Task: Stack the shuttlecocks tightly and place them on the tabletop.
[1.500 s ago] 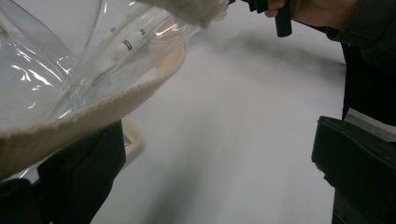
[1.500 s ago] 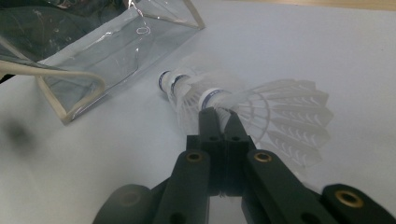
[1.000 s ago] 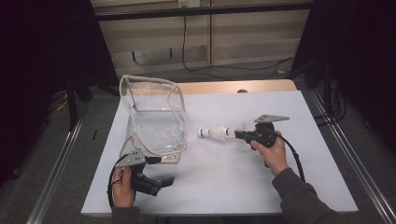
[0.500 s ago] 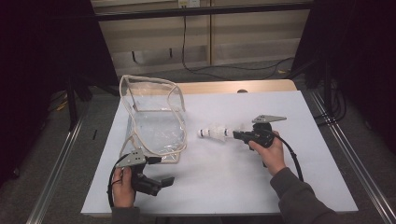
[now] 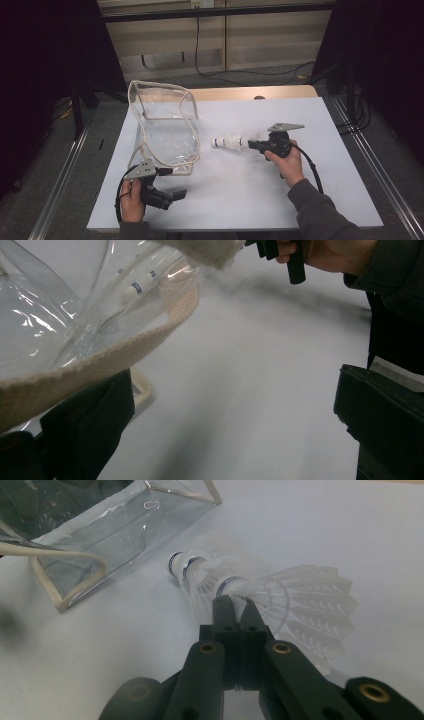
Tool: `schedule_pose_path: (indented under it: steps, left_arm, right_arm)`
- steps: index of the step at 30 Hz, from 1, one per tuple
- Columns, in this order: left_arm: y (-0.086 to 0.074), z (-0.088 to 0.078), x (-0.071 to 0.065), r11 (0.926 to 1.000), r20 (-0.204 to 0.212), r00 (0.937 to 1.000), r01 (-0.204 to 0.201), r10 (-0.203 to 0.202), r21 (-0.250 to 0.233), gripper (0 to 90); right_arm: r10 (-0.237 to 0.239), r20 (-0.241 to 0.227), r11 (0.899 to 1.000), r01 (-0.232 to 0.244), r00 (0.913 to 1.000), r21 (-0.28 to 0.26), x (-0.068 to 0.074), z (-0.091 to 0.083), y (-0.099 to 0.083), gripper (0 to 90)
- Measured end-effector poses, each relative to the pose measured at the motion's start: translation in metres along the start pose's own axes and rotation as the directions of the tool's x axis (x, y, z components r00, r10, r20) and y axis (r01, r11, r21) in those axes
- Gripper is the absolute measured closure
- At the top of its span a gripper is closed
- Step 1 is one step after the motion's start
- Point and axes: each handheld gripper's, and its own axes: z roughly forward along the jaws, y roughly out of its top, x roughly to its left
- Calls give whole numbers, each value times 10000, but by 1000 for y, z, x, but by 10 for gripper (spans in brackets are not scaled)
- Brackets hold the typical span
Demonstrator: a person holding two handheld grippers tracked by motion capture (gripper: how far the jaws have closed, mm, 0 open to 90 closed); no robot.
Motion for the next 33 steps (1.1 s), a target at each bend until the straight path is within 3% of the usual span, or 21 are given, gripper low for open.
schedule_pose_path:
  steps: [33]
  left_arm:
    - [-1,0,1,10000,-34,10000,17,-17,30,30]
  right_arm:
    - [-25,-121,9999,26,9999,118,2,10,1,893]
